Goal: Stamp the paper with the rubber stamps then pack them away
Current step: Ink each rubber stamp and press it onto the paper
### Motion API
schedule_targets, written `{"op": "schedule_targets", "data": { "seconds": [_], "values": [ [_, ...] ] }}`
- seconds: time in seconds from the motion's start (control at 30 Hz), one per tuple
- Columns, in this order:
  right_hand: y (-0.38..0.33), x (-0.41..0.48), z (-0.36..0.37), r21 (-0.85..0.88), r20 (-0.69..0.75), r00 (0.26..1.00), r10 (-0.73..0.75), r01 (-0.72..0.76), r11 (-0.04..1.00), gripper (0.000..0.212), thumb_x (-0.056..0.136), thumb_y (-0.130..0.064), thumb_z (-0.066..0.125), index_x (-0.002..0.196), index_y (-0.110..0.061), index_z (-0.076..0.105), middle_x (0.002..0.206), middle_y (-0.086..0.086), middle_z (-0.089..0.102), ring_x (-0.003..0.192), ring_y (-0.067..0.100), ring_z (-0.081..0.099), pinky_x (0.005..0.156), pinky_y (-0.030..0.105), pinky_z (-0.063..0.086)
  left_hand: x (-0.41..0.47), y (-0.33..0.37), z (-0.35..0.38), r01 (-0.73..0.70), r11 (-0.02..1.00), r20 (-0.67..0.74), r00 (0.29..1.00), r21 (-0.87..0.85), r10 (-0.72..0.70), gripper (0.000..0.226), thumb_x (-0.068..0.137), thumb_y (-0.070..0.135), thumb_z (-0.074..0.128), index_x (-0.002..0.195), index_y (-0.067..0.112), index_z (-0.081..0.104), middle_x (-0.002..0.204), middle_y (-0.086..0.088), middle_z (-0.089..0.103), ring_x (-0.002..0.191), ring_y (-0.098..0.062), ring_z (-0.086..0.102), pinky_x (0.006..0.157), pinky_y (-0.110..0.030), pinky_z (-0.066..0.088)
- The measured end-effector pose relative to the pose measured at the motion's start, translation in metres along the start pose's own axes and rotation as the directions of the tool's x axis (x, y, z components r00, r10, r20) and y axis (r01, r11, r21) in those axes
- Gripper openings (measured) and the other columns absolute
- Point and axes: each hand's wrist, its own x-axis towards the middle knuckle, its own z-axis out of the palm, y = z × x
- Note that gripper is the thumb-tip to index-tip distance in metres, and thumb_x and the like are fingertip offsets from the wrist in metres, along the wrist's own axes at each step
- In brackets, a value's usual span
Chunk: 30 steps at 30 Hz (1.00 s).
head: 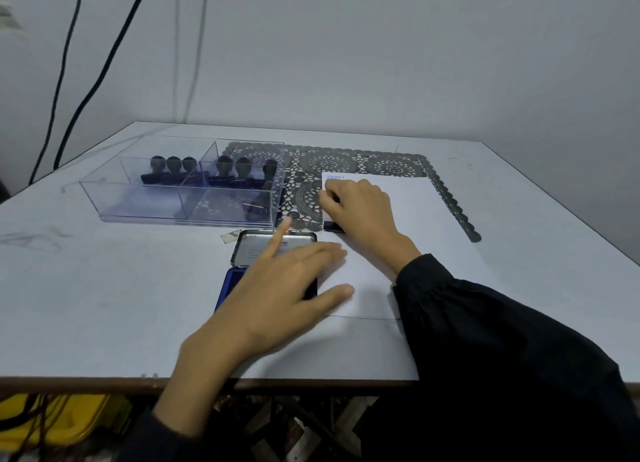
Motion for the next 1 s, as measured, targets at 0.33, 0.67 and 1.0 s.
{"op": "schedule_targets", "data": {
  "seconds": [0.33, 0.67, 1.0],
  "values": [
    [0.011, 0.01, -0.03, 0.442, -0.139, 0.96, 0.243, -0.159, 0.883, 0.033, 0.088, -0.027, 0.047, 0.06, -0.009, 0.042, 0.065, 0.018, 0.058, 0.057, 0.025, 0.042, 0.055, 0.03, 0.028, -0.068, -0.074, -0.039, 0.372, 0.91, -0.148, 0.905, -0.185, -0.399, 0.045, 0.086, 0.066, 0.032, 0.126, 0.051, 0.045, 0.128, 0.042, 0.035, 0.125, 0.03, 0.012, 0.114, -0.018, 0.004],
    [-0.051, -0.02, -0.021, 0.356, 0.035, 0.998, -0.054, 0.038, 0.934, 0.041, 0.096, -0.032, 0.047, 0.059, -0.019, 0.036, 0.052, -0.004, 0.041, 0.05, 0.013, 0.039, 0.051, 0.029, 0.031, -0.076, -0.087, -0.029, 0.457, 0.883, -0.081, 0.881, -0.106, -0.465, 0.056, 0.087, 0.056, 0.033, 0.137, 0.036, 0.046, 0.141, 0.022, 0.042, 0.13, -0.001, 0.037, 0.107, -0.034, 0.035],
    [-0.091, -0.046, -0.017, 0.276, 0.003, 0.968, -0.251, 0.24, 0.931, 0.037, 0.094, -0.03, 0.049, 0.06, -0.016, 0.044, 0.049, -0.001, 0.046, 0.048, 0.02, 0.046, 0.048, 0.03, 0.033, -0.071, -0.098, -0.026, 0.45, 0.887, -0.073, 0.886, -0.104, -0.458, 0.054, 0.087, 0.055, 0.036, 0.135, 0.035, 0.049, 0.14, 0.018, 0.044, 0.124, -0.003, 0.042, 0.1, -0.035, 0.041]
  ]
}}
